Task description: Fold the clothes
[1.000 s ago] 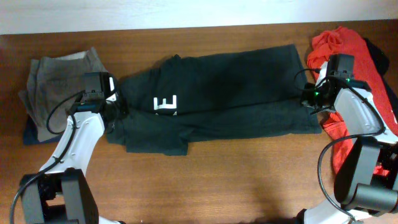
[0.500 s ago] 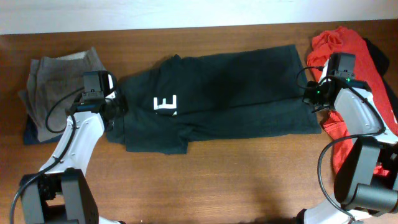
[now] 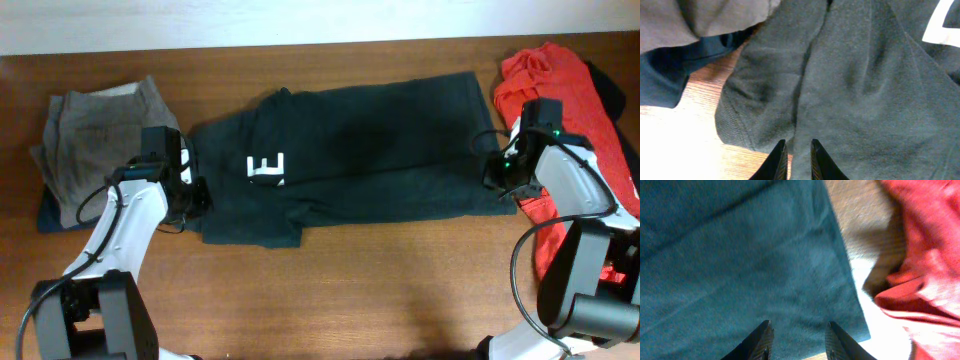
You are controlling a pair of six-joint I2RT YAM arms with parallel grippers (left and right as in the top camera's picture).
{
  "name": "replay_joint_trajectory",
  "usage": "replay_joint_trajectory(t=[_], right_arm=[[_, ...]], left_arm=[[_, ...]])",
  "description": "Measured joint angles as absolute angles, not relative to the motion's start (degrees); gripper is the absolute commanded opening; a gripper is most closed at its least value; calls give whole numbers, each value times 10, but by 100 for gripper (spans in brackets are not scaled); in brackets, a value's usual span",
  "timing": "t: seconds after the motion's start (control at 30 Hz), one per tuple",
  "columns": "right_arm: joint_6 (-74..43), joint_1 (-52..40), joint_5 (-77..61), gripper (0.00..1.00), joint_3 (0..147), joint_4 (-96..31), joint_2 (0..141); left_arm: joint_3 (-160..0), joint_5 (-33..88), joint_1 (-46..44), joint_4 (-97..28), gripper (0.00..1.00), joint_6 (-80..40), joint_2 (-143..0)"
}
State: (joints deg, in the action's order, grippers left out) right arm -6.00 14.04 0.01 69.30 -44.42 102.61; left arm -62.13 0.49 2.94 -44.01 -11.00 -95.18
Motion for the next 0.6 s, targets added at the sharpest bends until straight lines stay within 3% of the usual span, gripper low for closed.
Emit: replay_joint_trajectory(t=[0.6], right_arm=[[-60,140,-20,39,661,-420,1026]], left_arm=[[-535,56,29,-405,22,-112,-952]])
